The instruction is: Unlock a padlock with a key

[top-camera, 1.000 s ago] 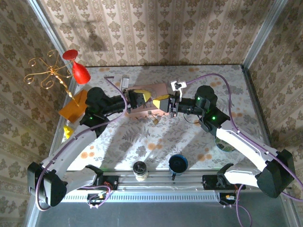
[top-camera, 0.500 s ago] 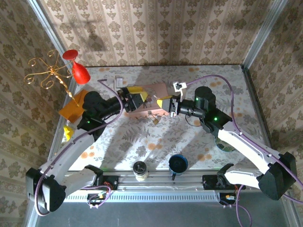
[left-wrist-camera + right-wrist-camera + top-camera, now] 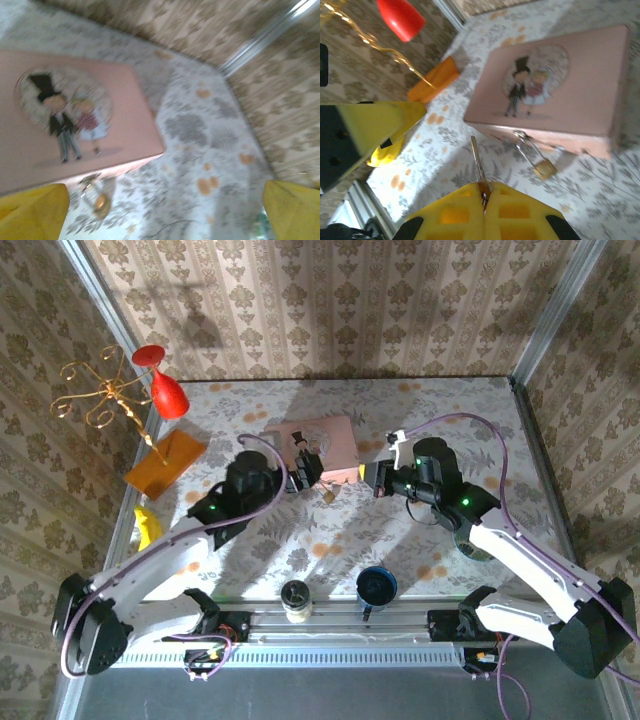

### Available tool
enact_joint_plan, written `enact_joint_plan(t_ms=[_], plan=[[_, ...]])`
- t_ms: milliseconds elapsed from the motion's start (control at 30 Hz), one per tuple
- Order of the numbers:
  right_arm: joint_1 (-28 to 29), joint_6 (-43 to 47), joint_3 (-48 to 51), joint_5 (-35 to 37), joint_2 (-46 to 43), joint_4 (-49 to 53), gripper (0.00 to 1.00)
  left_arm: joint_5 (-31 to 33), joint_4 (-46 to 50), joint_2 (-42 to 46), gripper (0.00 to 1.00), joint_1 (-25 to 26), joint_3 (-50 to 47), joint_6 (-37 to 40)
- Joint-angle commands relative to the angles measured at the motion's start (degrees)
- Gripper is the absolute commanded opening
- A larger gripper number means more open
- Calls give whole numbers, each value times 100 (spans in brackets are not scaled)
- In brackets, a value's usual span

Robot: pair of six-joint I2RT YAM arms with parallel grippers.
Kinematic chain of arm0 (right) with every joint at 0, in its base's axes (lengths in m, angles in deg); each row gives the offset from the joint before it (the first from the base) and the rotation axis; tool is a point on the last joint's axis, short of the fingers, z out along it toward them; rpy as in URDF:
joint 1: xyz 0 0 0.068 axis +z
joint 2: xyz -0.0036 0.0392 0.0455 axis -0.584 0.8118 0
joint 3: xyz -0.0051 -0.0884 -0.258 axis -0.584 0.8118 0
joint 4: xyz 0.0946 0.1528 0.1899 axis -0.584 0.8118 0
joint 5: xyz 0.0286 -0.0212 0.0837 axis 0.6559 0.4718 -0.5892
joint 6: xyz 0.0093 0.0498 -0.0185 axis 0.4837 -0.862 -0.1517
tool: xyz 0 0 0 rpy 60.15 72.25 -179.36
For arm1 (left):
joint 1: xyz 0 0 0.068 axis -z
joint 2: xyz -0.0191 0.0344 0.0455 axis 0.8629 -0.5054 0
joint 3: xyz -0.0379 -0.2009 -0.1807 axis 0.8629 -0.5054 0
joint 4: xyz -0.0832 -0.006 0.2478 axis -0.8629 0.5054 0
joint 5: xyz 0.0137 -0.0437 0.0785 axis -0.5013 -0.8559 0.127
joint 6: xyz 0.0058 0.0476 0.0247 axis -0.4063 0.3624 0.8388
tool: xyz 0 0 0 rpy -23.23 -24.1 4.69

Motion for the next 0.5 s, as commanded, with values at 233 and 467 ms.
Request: enact_joint_plan(t_ms=[233, 467], plan=[[-484, -139, 642, -20, 30, 321, 0, 1325, 449, -1681, 100, 643, 231, -855], [-944, -223, 1051, -276, -114, 161, 0, 1990, 795, -2841, 100, 979, 858, -1184]])
